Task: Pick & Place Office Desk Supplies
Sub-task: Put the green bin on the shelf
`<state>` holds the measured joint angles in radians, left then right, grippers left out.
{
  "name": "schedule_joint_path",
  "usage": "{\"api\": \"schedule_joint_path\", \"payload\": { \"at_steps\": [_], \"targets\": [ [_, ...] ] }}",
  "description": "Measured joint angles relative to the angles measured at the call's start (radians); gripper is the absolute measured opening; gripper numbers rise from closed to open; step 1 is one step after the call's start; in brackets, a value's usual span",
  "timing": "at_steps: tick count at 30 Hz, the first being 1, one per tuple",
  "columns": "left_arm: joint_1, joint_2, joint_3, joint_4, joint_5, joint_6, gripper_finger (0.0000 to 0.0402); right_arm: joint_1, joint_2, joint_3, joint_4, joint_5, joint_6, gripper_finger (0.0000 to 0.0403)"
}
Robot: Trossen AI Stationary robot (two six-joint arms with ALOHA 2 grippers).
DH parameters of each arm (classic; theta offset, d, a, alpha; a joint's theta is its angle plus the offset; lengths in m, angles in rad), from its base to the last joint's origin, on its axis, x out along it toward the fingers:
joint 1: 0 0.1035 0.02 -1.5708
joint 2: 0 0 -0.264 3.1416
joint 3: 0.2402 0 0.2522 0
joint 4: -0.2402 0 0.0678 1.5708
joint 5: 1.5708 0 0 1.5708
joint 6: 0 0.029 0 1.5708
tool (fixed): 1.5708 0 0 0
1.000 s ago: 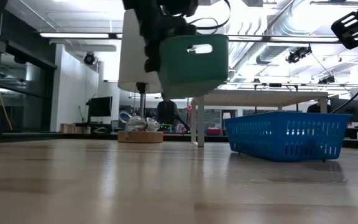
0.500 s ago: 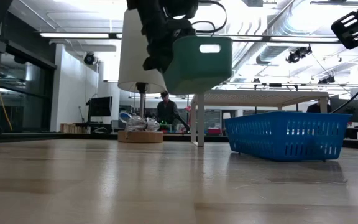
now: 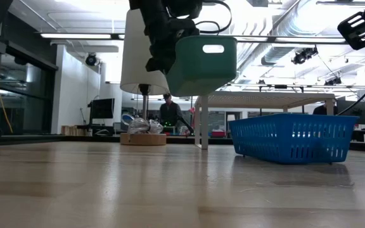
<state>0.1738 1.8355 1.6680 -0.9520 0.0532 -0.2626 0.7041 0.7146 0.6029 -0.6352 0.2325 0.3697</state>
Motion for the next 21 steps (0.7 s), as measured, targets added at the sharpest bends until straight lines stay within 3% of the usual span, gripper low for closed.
{"api": "schedule_joint_path", "payload": {
  "at_steps": [9,21],
  "targets": [
    [0.0,0.0,0.0,0.0,0.0,0.001,0.0001,0.0,0.0,0.0,0.037,0.003,0.0,0.0111],
    [0.0,0.0,0.0,-0.001,-0.002,-0.004,0.0001,0.0,0.037,0.0,0.357,0.004,-0.074,0.0111]
  ]
}}
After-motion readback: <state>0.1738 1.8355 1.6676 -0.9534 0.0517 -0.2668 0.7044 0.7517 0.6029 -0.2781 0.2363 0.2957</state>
